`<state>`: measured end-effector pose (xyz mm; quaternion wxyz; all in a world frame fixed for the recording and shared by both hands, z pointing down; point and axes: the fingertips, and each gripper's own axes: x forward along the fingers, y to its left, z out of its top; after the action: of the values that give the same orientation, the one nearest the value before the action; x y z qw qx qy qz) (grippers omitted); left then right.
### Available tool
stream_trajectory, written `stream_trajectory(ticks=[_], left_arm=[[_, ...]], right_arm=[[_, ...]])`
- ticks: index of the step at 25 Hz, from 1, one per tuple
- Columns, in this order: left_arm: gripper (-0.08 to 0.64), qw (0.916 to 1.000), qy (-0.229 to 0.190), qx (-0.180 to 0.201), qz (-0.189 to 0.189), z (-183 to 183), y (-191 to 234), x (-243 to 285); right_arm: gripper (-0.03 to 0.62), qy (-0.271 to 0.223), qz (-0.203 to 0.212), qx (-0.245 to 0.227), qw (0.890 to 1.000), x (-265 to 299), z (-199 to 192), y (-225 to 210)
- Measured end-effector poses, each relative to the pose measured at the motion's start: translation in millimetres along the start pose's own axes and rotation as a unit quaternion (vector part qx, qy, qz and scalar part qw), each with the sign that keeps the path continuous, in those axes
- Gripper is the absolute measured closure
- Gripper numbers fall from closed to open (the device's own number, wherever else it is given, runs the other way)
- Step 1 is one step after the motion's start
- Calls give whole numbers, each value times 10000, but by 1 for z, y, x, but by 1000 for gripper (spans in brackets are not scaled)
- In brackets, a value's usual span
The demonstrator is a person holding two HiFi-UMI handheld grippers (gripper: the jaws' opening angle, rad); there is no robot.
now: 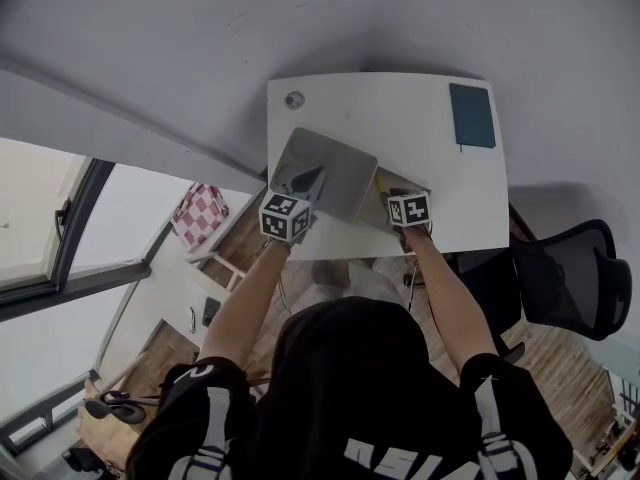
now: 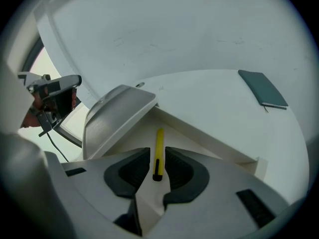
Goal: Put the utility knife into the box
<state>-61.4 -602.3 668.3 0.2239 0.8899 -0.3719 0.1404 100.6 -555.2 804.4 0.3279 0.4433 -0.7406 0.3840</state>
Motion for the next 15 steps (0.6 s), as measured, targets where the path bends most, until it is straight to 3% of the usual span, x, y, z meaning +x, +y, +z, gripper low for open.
stream_trajectory(ticks=[15], left_arm=[[535,9984,-278,318,-382,23,-28,-27]], right_arm=[[485,-1443,-381,65,9888,-87,55,15]])
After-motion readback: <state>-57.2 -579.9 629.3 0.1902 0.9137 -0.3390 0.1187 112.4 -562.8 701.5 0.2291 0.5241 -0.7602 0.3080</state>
